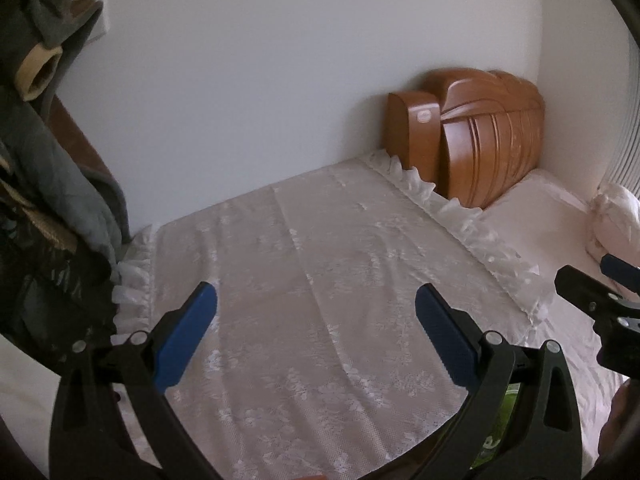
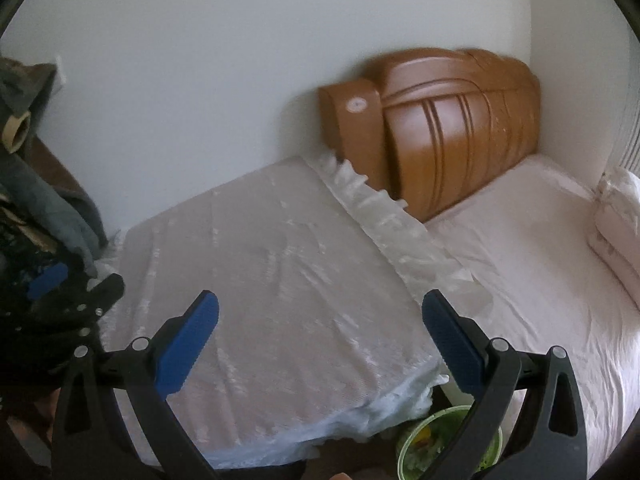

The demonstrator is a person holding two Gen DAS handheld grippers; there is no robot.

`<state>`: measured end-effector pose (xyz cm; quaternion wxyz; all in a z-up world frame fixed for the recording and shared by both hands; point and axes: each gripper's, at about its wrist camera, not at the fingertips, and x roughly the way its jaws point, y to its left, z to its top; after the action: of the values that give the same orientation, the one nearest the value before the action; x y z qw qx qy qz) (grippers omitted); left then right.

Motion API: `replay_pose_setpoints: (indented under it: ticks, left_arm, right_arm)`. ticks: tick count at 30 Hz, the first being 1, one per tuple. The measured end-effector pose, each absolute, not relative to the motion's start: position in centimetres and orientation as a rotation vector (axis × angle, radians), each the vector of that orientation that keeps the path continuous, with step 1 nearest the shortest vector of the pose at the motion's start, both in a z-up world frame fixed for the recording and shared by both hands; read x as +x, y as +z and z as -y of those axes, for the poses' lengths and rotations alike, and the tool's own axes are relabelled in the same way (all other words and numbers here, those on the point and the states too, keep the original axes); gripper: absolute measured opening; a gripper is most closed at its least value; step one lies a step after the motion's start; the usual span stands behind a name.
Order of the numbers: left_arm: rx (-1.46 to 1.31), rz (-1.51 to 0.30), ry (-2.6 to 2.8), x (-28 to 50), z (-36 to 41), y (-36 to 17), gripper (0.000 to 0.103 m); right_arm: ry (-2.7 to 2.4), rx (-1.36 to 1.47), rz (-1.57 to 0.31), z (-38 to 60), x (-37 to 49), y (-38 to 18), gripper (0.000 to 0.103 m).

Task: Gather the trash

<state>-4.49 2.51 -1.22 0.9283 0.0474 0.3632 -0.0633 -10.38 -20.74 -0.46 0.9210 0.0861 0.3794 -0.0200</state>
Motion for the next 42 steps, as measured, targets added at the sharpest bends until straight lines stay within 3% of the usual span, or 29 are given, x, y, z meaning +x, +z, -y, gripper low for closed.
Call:
replay_pose_setpoints:
  ticks: [42]
  left_arm:
    - [0.058, -0.766, -0.163, -3.2, -2.9, -2.5, 0.095]
  right_arm:
    - [-0.094, 0.148, -0.824, 18.7, -8.8, -0.2, 0.101]
